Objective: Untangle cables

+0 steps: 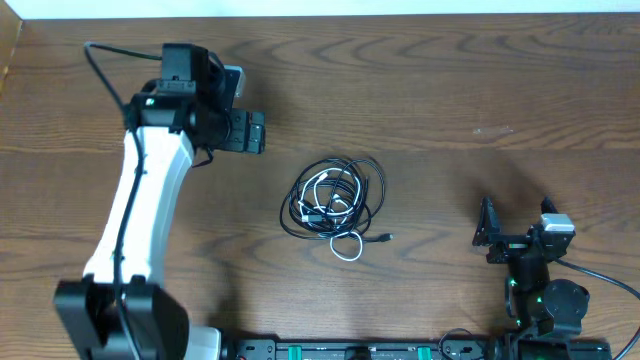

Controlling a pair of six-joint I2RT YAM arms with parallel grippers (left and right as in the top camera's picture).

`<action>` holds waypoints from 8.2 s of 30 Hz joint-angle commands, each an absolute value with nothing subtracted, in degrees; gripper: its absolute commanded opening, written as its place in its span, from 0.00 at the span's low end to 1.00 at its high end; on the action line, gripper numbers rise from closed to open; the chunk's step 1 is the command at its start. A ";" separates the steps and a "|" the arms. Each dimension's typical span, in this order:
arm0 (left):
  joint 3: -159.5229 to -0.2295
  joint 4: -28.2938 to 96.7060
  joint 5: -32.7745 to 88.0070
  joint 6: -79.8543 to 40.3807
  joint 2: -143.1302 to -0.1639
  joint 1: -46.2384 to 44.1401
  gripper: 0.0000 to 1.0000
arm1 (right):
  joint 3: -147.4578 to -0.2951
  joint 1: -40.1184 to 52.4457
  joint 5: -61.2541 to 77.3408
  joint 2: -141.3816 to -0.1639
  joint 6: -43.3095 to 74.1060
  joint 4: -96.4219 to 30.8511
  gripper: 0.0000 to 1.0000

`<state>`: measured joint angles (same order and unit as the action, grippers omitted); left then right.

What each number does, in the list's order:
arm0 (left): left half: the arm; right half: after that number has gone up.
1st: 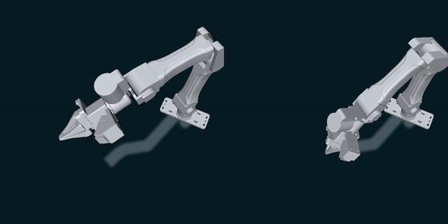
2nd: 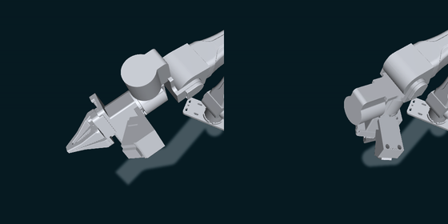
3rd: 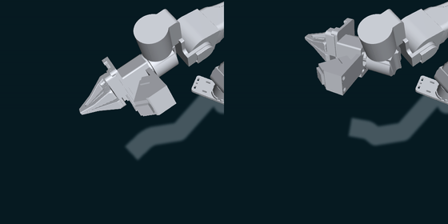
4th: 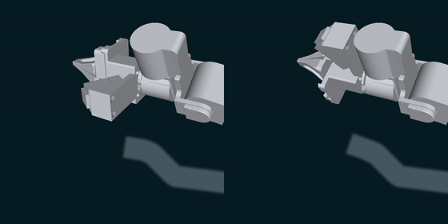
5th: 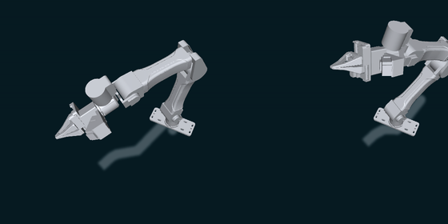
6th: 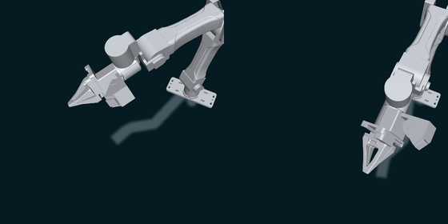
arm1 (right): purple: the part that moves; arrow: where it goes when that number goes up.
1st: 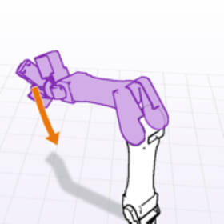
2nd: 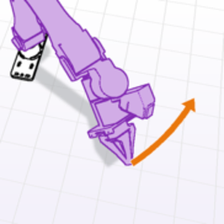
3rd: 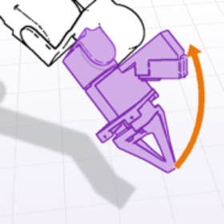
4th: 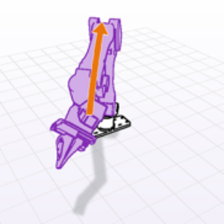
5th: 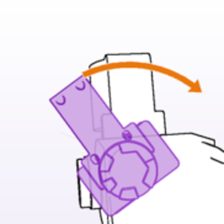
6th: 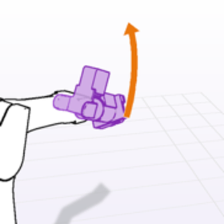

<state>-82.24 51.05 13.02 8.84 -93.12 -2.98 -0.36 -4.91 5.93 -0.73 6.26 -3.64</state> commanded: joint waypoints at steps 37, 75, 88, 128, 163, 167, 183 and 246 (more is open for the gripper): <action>-83.85 53.34 12.47 9.17 -98.06 -2.81 0.96 | -0.32 -5.21 5.69 -0.38 5.50 -3.90 0.99; -83.85 54.65 12.45 9.19 -98.06 -2.81 0.96 | -0.32 -5.21 5.69 -0.38 5.50 -3.90 0.99; -83.85 55.27 12.47 9.19 -98.06 -2.81 0.96 | -0.32 -5.21 5.69 -0.38 5.50 -3.90 0.99; -83.88 56.69 12.88 9.19 -94.91 -2.81 0.96 | -0.32 -5.21 5.69 -0.38 5.50 -3.90 0.99; -88.58 56.86 13.04 9.21 -94.91 -2.81 1.00 | -0.32 -5.21 5.69 -0.38 5.50 -3.90 0.99; -90.19 57.45 14.33 9.41 -94.91 -2.81 1.00 | -0.32 -5.21 5.69 -0.38 5.50 -3.90 0.99; -90.89 58.30 15.42 9.43 -94.91 -2.81 1.00 | -0.32 -5.21 5.69 -0.38 5.50 -3.90 0.99; -90.87 58.28 15.42 10.70 -94.94 -2.81 1.00 | -0.32 -5.21 5.69 -0.38 5.50 -3.90 0.99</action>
